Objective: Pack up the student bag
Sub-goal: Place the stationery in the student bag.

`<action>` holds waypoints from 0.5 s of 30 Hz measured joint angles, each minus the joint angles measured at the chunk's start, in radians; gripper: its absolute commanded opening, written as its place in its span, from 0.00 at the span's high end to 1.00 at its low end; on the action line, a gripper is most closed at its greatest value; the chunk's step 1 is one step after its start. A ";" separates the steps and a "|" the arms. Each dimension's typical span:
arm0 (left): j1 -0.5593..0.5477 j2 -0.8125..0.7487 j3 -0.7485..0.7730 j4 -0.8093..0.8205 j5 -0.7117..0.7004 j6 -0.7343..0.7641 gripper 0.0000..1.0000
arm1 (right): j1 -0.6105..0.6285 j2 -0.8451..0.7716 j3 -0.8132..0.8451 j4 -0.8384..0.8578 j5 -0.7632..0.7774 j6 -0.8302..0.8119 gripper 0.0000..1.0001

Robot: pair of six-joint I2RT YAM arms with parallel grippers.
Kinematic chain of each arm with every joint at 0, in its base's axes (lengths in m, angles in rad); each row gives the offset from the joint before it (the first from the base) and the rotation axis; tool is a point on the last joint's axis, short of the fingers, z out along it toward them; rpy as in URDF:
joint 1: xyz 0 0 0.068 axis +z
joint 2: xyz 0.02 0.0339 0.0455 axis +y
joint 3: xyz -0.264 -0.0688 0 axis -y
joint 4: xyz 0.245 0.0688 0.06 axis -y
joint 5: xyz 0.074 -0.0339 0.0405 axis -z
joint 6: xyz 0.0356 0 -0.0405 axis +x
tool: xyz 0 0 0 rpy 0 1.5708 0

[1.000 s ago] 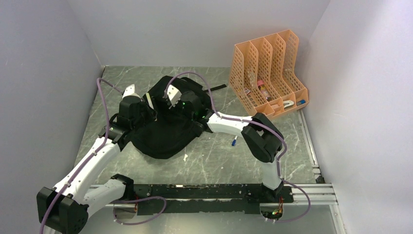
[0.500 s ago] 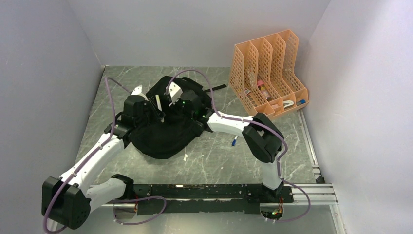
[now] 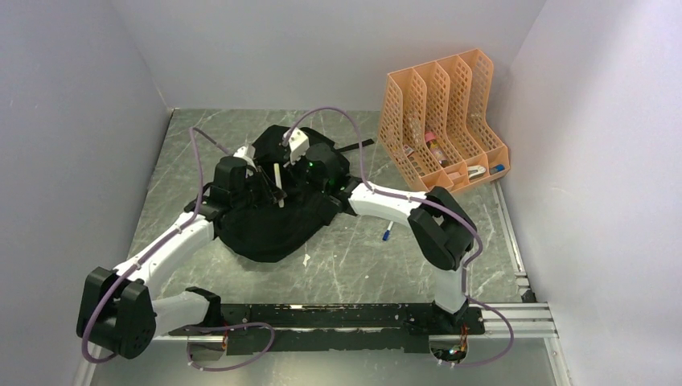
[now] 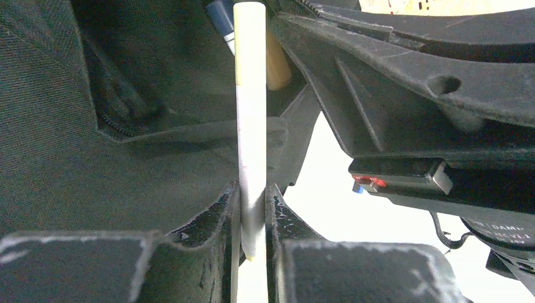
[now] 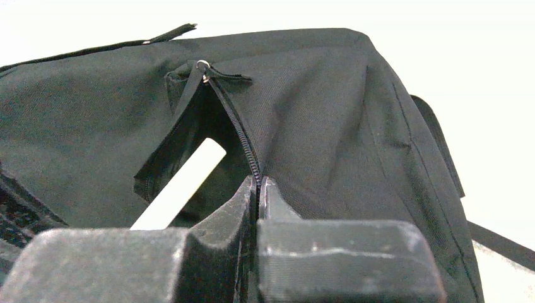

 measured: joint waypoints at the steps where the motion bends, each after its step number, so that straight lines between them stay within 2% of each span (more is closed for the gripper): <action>1: 0.000 0.007 0.000 0.006 0.008 -0.005 0.95 | 0.000 -0.003 -0.004 0.003 -0.002 0.003 1.00; 15: 0.029 0.133 0.018 0.043 0.061 -0.047 0.95 | -0.003 -0.040 -0.073 0.066 -0.034 0.009 1.00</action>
